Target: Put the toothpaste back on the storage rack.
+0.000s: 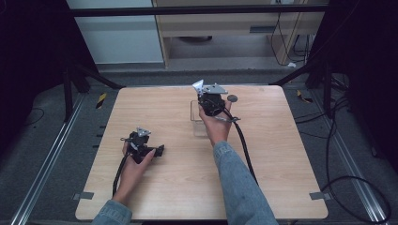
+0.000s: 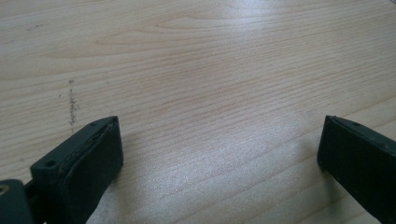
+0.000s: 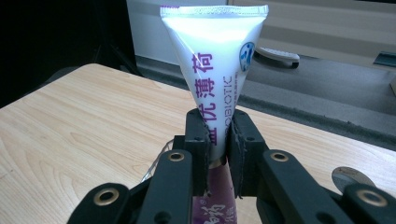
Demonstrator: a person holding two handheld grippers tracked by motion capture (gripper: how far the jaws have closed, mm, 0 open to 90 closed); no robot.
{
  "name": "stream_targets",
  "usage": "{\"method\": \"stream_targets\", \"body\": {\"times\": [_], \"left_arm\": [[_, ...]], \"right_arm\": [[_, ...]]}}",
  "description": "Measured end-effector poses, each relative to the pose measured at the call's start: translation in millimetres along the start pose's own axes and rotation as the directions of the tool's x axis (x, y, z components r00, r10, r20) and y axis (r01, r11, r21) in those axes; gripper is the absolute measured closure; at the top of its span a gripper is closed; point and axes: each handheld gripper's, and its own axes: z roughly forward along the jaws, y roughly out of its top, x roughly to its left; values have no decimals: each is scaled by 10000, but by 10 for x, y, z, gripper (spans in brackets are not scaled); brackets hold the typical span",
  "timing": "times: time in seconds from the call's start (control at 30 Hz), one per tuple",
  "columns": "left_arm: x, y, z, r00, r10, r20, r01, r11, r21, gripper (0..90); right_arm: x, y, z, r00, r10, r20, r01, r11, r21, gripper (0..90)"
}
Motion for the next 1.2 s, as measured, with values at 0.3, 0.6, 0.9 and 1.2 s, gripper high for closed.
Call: {"method": "stream_targets", "body": {"times": [0.3, 0.6, 0.9, 1.2], "left_arm": [[0, 0, 0, 10000, -2, 1, 2, 10000, 0, 0], [0, 0, 0, 10000, 0, 0, 0, 10000, 2, 0], [0, 0, 0, 10000, 2, -2, -2, 10000, 4, 0], [0, 0, 0, 10000, -1, 0, 1, 10000, 3, 0]], "right_arm": [[-9, -33, 4, 10000, 14, 70, -15, 9999, 117, 791], [-15, -56, 18, 10000, -18, 35, 17, 9997, 224, 791], [-7, -102, 39, 10000, -23, -32, 24, 9994, 339, 791], [17, -124, 23, 9999, -103, -75, 106, 9992, 380, 790]]}}
